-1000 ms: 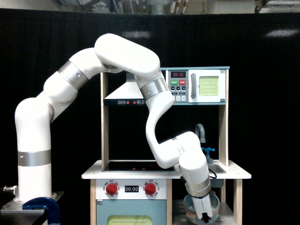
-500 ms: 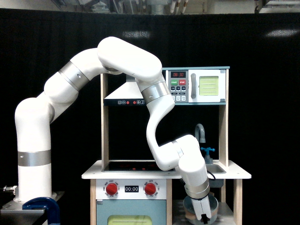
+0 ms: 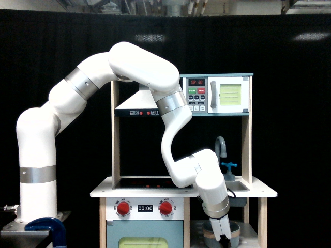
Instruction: Put the bowl inside the kitchen cabinet
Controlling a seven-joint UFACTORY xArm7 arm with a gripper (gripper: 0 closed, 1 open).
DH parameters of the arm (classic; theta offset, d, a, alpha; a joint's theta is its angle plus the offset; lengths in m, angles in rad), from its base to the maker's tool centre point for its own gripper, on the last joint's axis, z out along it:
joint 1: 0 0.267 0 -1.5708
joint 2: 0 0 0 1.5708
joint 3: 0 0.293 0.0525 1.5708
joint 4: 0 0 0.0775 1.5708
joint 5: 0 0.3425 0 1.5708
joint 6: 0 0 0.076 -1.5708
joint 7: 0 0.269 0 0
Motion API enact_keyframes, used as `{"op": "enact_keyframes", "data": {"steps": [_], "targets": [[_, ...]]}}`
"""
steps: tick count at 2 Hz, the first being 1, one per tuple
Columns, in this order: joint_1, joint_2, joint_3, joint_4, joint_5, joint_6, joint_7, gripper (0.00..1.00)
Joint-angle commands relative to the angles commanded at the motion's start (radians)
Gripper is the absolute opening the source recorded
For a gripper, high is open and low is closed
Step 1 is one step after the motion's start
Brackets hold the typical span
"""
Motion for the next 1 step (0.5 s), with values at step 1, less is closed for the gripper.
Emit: {"op": "enact_keyframes", "data": {"steps": [1], "targets": [[-0.014,-0.044,0.025,-0.023,-0.031,-0.018,0.031,1.00]]}}
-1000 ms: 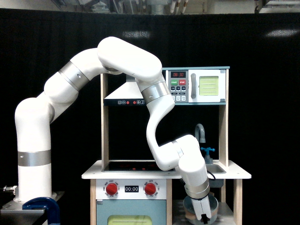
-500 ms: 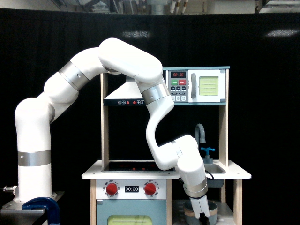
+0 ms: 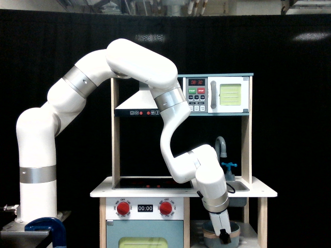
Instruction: Put the bowl inside the kitchen cabinet
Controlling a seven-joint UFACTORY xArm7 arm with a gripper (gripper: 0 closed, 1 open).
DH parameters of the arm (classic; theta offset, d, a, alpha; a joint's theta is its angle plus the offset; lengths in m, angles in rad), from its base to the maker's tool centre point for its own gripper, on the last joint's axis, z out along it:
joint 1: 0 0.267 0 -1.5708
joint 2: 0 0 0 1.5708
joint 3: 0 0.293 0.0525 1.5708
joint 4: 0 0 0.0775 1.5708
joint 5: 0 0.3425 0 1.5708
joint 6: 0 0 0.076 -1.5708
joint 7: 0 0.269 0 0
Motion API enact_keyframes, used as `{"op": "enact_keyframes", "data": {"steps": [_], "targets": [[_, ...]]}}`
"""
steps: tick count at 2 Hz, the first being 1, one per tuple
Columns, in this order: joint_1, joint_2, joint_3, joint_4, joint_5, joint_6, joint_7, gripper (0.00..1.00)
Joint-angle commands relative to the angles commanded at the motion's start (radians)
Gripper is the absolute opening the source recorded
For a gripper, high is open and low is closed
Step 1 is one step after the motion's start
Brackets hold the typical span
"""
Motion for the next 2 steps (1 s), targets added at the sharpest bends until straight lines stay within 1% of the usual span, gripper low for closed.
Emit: {"op": "enact_keyframes", "data": {"steps": [1,2], "targets": [[-0.050,-0.044,0.007,-0.031,-0.056,0.014,0.012,1.00],[-0.131,-0.167,-0.009,-0.105,-0.186,0.065,0.065,1.00]]}}
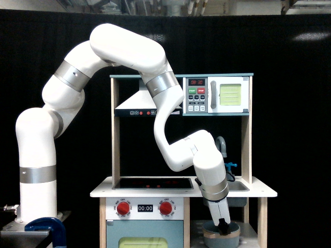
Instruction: Put the bowl inside the kitchen cabinet
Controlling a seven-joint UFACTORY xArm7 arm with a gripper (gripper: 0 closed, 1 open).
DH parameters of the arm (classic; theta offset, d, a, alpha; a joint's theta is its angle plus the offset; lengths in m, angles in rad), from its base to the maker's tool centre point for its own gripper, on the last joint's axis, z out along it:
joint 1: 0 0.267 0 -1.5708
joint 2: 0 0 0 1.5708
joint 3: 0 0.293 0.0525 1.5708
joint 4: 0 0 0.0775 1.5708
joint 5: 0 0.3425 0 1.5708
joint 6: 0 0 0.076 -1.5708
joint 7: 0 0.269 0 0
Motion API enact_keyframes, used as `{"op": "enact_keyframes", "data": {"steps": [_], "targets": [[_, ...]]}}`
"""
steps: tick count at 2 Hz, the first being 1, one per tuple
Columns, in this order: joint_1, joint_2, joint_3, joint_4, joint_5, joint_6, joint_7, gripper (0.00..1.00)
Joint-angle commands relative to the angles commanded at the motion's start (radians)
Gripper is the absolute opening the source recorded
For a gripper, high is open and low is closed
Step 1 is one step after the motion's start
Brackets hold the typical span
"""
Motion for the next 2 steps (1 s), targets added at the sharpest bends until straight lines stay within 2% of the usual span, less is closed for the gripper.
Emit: {"op": "enact_keyframes", "data": {"steps": [1,2], "targets": [[-0.137,-0.501,-0.160,-0.278,-0.388,0.221,0.162,1.00],[-0.230,-0.697,-0.250,-0.338,-0.584,0.367,0.205,1.00]]}}
